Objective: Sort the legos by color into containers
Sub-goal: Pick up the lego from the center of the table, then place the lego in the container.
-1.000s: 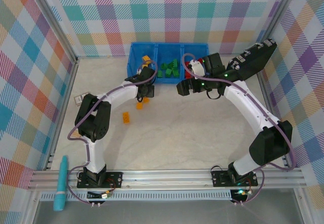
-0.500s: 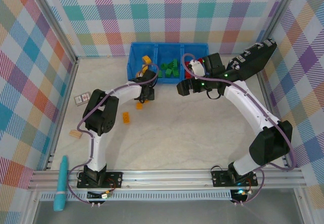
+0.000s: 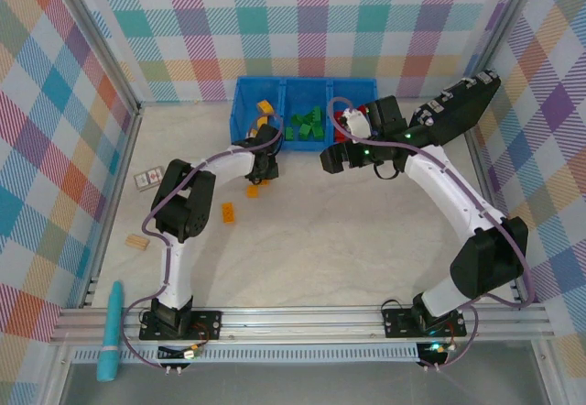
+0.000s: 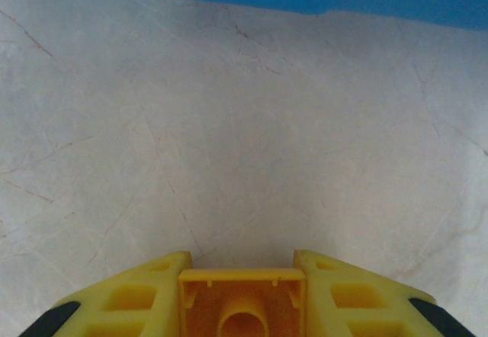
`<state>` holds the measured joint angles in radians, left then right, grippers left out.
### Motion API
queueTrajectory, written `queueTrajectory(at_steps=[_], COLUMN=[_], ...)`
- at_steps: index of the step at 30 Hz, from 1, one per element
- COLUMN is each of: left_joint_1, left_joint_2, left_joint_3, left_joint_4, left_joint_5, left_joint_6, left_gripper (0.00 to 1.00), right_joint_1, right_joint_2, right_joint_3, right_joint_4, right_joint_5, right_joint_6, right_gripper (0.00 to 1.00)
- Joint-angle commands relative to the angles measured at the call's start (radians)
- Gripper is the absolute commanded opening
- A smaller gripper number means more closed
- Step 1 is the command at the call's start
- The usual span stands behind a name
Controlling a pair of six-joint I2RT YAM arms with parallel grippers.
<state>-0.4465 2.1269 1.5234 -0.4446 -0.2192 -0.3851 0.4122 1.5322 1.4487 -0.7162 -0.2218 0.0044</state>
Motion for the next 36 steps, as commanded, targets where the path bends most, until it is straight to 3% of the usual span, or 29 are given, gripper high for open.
queueTrajectory(at_steps=[1, 7, 21, 23, 27, 36], left_joint_1=[0.025, 0.07, 0.136, 0.141, 0.146, 0.147], left_joint_2=[-0.029, -0.063, 0.228, 0.26, 0.286, 0.14], left_joint_3=[0.047, 0.145, 0.488, 0.522, 0.547, 0.417], left_joint_4=[0.026, 0.124, 0.212, 0.208, 0.198, 0.207], left_joint_5=[-0.028, -0.045, 0.03, 0.051, 0.063, 0.069], left_joint_6=[0.011, 0.029, -0.017, -0.028, -0.037, 0.027], left_gripper=[0.25, 0.24, 0.25, 0.28, 0.45, 0.57], right_joint_1=[0.0, 0.0, 0.0, 0.0, 0.0, 0.001], right_joint_2=[0.023, 0.023, 0.069, 0.08, 0.092, 0.11], right_joint_3=[0.035, 0.052, 0.107, 0.118, 0.134, 0.126], right_joint_4=[-0.009, -0.015, -0.033, -0.032, -0.034, -0.017], right_joint_5=[0.007, -0.001, 0.007, 0.003, -0.006, -0.028], right_joint_6=[-0.022, -0.011, -0.007, -0.004, 0.0, 0.011], right_gripper=[0.99, 0.99, 0.99, 0.99, 0.99, 0.99])
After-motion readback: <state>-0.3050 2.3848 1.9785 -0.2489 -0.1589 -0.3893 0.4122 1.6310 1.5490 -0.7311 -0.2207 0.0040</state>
